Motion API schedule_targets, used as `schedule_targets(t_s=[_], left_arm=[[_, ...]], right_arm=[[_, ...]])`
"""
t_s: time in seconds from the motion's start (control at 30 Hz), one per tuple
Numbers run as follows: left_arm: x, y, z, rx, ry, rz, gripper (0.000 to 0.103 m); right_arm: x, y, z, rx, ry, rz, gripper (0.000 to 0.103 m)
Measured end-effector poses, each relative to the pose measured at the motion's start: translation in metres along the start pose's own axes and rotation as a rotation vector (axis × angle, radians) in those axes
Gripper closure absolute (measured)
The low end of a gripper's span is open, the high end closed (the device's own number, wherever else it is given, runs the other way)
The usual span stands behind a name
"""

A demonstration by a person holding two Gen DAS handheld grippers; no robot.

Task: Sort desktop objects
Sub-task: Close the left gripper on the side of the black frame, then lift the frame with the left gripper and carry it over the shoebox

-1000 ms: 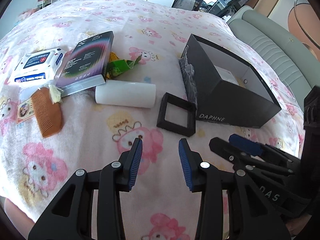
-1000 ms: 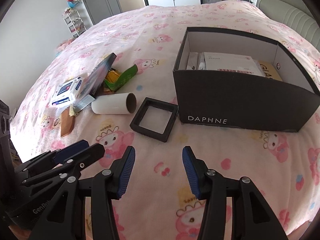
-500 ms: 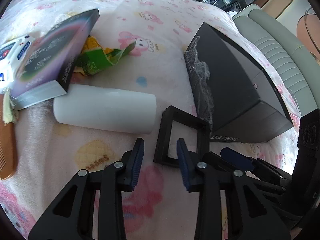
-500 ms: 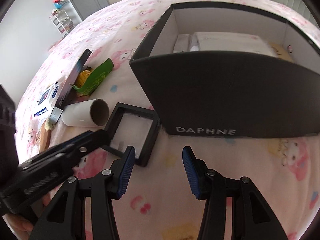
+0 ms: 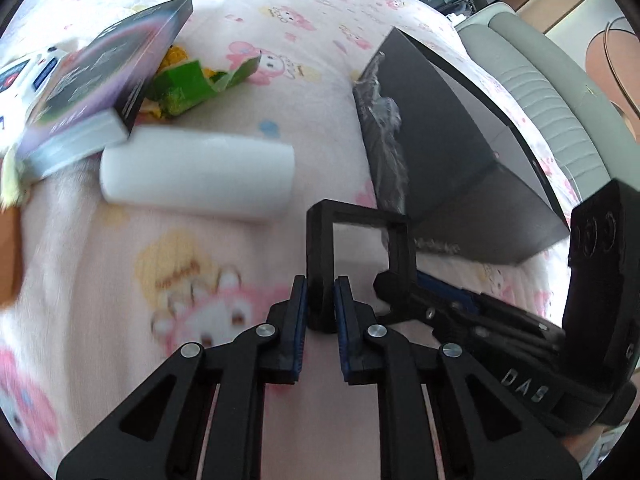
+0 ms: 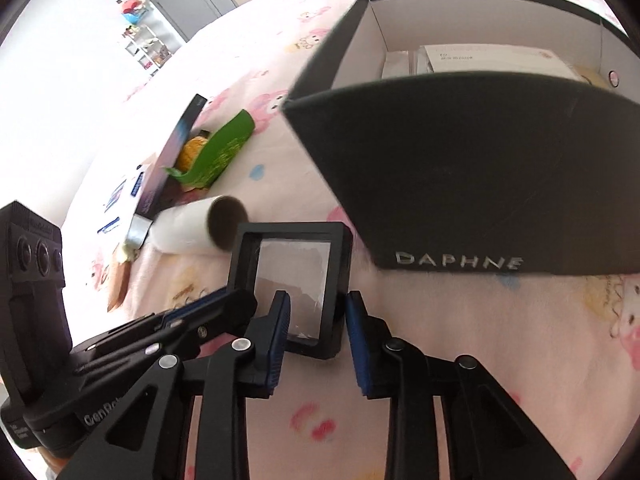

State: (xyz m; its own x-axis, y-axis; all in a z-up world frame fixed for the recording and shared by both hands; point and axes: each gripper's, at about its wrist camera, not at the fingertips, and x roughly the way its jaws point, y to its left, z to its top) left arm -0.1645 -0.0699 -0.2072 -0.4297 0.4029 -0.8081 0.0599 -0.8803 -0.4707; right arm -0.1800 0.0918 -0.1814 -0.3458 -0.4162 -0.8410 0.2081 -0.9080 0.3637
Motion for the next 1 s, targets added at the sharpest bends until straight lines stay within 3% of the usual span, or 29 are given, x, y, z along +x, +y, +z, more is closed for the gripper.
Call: schedule_targets(t_s=[0.17, 0.27, 0.57, 0.83, 1.0], left_arm=[[-0.007, 0.0, -0.015, -0.006, 0.018, 0.001, 0.091], [-0.011, 0.0, -0.024, -0.009, 0.03, 0.002, 0.087], [-0.007, -0.004, -0.023, 0.012, 0.03, -0.001, 0.087], [-0.05, -0.037, -0.029, 0.064, -0.035, -0.04, 0.087], [-0.073, -0.083, -0.018, 0.141, -0.089, -0.07, 0.087]], right_arm=[[-0.017, 0.002, -0.026, 0.013, 0.028, 0.032, 0.078], [-0.013, -0.001, -0.034, 0.014, 0.041, 0.005, 0.078], [0.002, -0.002, -0.03, 0.007, 0.062, 0.005, 0.078], [-0.048, 0.002, -0.024, -0.006, -0.046, 0.013, 0.079], [-0.1, -0.001, -0.012, 0.0, -0.162, 0.018, 0.079]])
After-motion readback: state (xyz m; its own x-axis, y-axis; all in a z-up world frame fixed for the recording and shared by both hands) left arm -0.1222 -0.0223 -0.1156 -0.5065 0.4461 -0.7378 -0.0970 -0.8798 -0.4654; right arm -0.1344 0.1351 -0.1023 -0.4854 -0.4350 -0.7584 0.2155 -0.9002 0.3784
